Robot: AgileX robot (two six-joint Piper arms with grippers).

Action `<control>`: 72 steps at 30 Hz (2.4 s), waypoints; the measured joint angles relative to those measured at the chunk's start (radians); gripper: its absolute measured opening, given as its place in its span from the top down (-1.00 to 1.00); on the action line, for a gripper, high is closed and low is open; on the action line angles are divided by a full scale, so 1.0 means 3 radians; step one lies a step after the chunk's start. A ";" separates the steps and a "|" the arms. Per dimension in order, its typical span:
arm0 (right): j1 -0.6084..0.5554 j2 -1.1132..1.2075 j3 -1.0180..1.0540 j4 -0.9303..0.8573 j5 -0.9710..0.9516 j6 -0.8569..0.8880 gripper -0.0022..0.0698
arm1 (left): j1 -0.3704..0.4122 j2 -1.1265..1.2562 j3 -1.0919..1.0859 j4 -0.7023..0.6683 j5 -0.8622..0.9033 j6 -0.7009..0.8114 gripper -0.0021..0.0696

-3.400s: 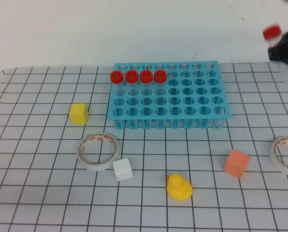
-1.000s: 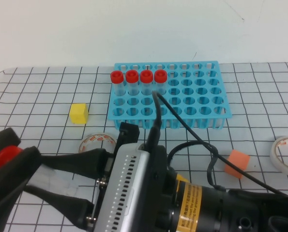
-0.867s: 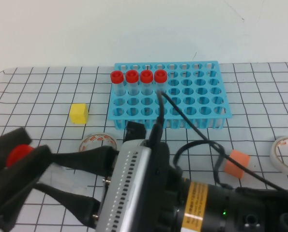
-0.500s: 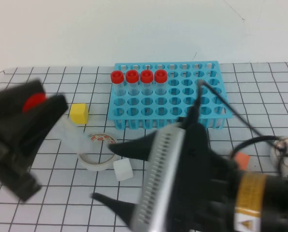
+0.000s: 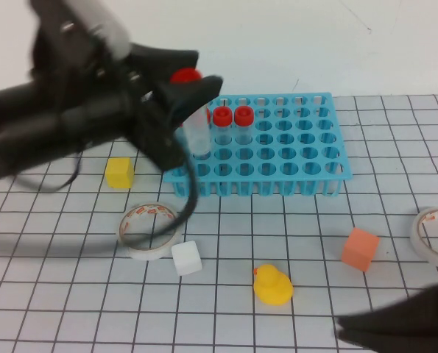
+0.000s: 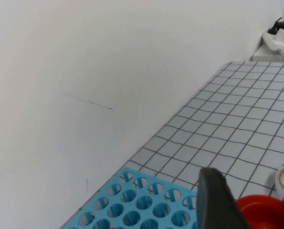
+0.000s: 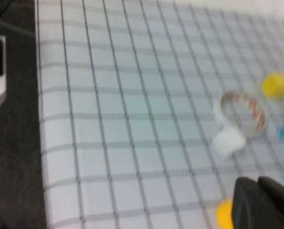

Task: Place the test tubes

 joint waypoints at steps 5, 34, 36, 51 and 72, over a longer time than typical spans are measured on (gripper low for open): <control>0.0000 -0.0187 0.0000 -0.0158 0.0538 0.0474 0.94 | -0.0006 0.0723 -0.0532 0.0006 0.0236 -0.0006 0.23; 0.0000 -0.0203 0.0269 -0.1204 0.0838 0.2054 0.94 | -0.0504 0.2664 -0.2266 -0.0027 -0.0950 -0.0082 0.23; 0.0000 -0.0203 0.0269 -0.1211 0.0853 0.2062 0.94 | -0.0504 0.2671 -0.2266 -0.0027 -0.0965 -0.0082 0.23; 0.0000 -0.0203 0.0269 -0.1255 0.0881 0.2088 0.94 | -0.0509 0.2683 -0.2266 -0.0027 -0.0959 -0.0082 0.23; 0.0000 -0.0203 0.0269 -0.1267 0.0887 0.2098 0.94 | -0.0509 0.2852 -0.2266 -0.0028 -0.0928 -0.0292 0.18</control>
